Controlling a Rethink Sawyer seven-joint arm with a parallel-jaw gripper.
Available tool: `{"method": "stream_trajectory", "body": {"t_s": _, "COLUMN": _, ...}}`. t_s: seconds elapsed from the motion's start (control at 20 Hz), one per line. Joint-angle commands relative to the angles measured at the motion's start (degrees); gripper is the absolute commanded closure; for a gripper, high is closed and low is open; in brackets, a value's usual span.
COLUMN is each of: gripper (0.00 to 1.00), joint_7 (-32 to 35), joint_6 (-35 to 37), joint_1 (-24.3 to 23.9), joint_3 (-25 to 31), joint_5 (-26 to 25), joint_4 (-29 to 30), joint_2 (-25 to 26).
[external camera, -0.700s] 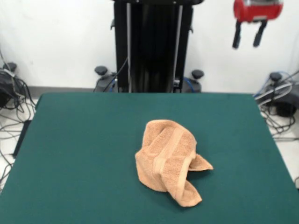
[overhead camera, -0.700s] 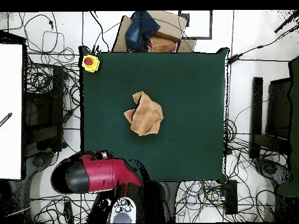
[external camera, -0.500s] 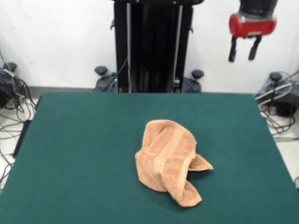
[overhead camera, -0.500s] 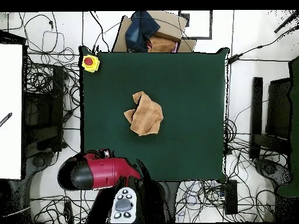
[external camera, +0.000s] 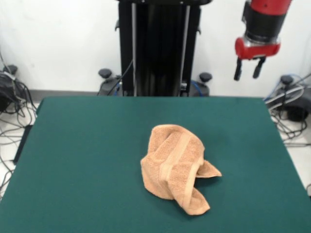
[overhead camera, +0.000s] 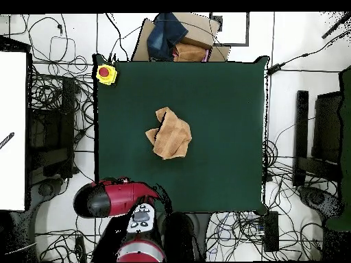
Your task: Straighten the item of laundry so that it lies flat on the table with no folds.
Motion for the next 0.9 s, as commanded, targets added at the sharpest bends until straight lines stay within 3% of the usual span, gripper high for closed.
{"method": "stream_trajectory", "body": {"t_s": 0.05, "gripper": 0.0, "joint_7": 8.77, "joint_6": -5.98, "joint_1": -1.56, "joint_3": 1.0, "joint_5": -1.36, "joint_4": -4.94, "joint_2": 5.4}}
{"method": "stream_trajectory", "body": {"t_s": 0.55, "gripper": 0.0, "joint_7": 7.0, "joint_6": -11.7, "joint_1": -6.63, "joint_3": 1.46, "joint_5": -4.04, "joint_4": -8.19, "joint_2": 10.49}}
{"method": "stream_trajectory", "body": {"t_s": 0.9, "gripper": 0.0, "joint_7": 7.06, "joint_6": -6.46, "joint_1": -3.48, "joint_3": 1.29, "joint_5": -1.8, "joint_4": -11.67, "joint_2": 10.61}}
